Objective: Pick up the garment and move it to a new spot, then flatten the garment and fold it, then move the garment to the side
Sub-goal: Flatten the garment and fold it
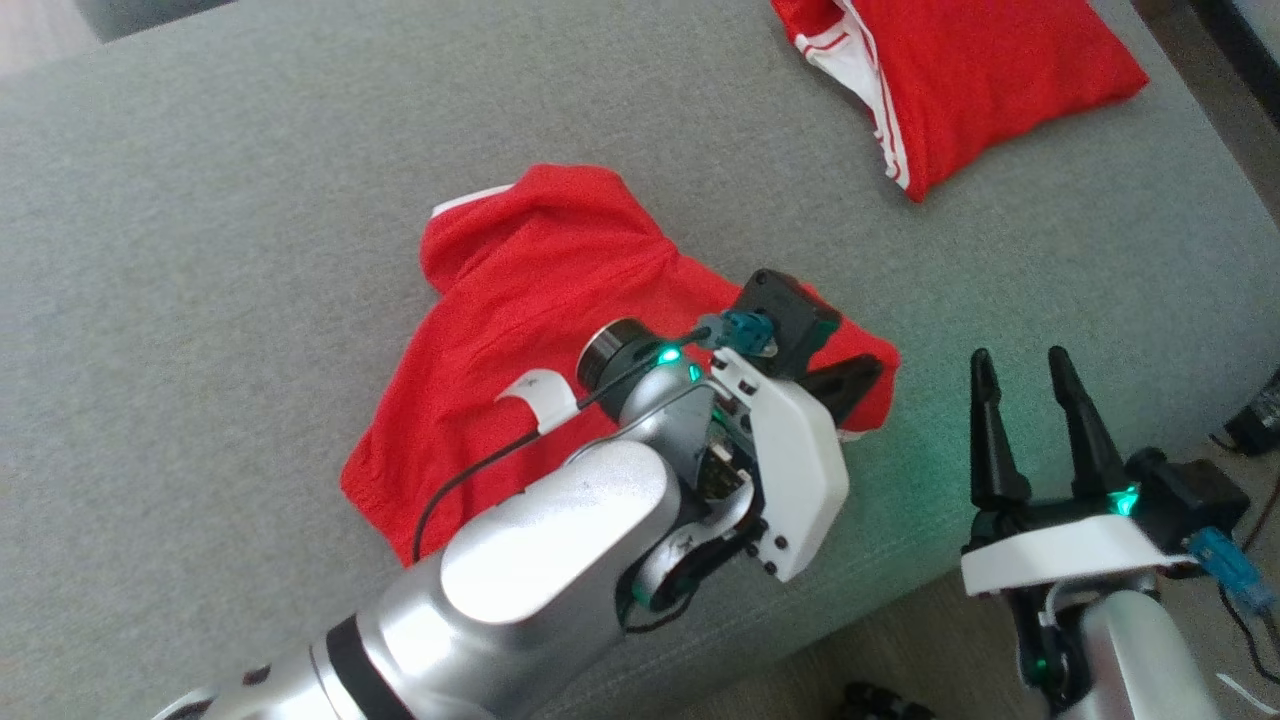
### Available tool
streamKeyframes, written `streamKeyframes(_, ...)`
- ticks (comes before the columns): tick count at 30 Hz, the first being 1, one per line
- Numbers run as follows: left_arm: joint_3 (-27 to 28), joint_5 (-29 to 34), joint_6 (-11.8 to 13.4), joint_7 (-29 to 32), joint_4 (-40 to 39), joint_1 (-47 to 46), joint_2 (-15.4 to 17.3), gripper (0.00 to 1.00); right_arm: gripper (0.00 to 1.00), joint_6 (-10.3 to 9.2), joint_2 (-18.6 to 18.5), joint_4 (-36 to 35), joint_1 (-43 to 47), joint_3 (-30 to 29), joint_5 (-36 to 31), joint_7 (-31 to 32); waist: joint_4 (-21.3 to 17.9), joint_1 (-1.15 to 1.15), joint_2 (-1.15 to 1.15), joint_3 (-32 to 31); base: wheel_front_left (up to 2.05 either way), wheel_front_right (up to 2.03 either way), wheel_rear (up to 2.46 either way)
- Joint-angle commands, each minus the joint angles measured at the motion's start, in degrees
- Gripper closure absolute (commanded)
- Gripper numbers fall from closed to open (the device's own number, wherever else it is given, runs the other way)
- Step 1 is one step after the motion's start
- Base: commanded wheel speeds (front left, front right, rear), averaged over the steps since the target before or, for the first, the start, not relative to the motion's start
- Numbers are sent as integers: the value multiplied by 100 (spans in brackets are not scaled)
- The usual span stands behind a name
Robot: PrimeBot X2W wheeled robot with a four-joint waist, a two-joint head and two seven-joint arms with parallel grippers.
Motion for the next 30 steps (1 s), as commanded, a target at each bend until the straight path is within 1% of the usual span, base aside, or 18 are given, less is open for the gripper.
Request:
streamKeyframes(1, 150, -35, 10, -24, -115, -194, -35, 100, 0, -4, -43, -148, -169, 162, 44, -62, -62, 0, 0, 70, 0, 0, 0)
streamKeyframes(7, 156, -310, 49, -339, 436, -516, -35, 100, 0, -4, -43, -146, -269, 326, 199, -62, -260, 0, 0, 291, 0, 0, 0)
streamKeyframes(12, 278, -549, 140, -765, 1062, -899, -35, 100, 0, -4, -43, -199, -323, 416, 180, -62, -375, 0, 0, 392, 0, 0, 0)
streamKeyframes(13, 299, -618, 168, -879, 1178, -959, -35, 96, 0, -4, -43, -238, -335, 432, 185, -62, -393, 0, 0, 401, 0, 0, 0)
streamKeyframes(14, 314, -676, 197, -1022, 1295, -1019, -35, 88, 0, -4, -43, -282, -346, 452, 188, -62, -410, 0, 0, 408, 0, 0, 0)
streamKeyframes(15, 315, -726, 219, -1174, 1417, -1079, -35, 76, 0, -4, -43, -333, -359, 472, 189, -62, -426, 0, 0, 413, 0, 0, 0)
streamKeyframes(16, 291, -805, 204, -1292, 1536, -1120, -35, 62, 0, -4, -43, -383, -374, 493, 187, -62, -440, 0, 0, 417, 0, 0, 0)
streamKeyframes(17, 266, -942, 155, -1385, 1627, -1130, -35, 49, 0, -4, -43, -433, -388, 517, 189, -62, -454, 0, 0, 415, 0, 0, 0)
streamKeyframes(18, 240, -1114, 103, -1453, 1692, -1117, -35, 14, 0, -4, -43, -474, -399, 538, 192, -62, -464, 0, 0, 408, 0, 0, 0)
streamKeyframes(19, 181, -1305, 38, -1471, 1738, -1099, -35, 0, 0, -4, -43, -504, -405, 553, 191, -62, -467, 0, 0, 405, 0, 0, 0)
streamKeyframes(21, 30, -1631, -41, -1479, 1797, -1087, -35, 0, 0, -4, -43, -554, -417, 558, 175, -62, -451, 0, 0, 408, 0, 0, 0)
streamKeyframes(23, -164, -1804, -75, -1503, 1878, -1112, -35, 0, 0, -4, -43, -593, -415, 550, 148, -62, -403, 0, 0, 381, 0, 0, 0)
streamKeyframes(26, -322, -1877, -45, -1766, 2032, -1195, -35, 0, 0, -4, -43, -636, -382, 507, 88, -62, -298, 0, 0, 334, 0, 0, 0)
streamKeyframes(30, -321, -1910, 22, -2232, 2193, -1252, -36, 0, 0, -4, -43, -649, -325, 403, 5, -62, -134, 0, 0, 240, 0, 0, 0)
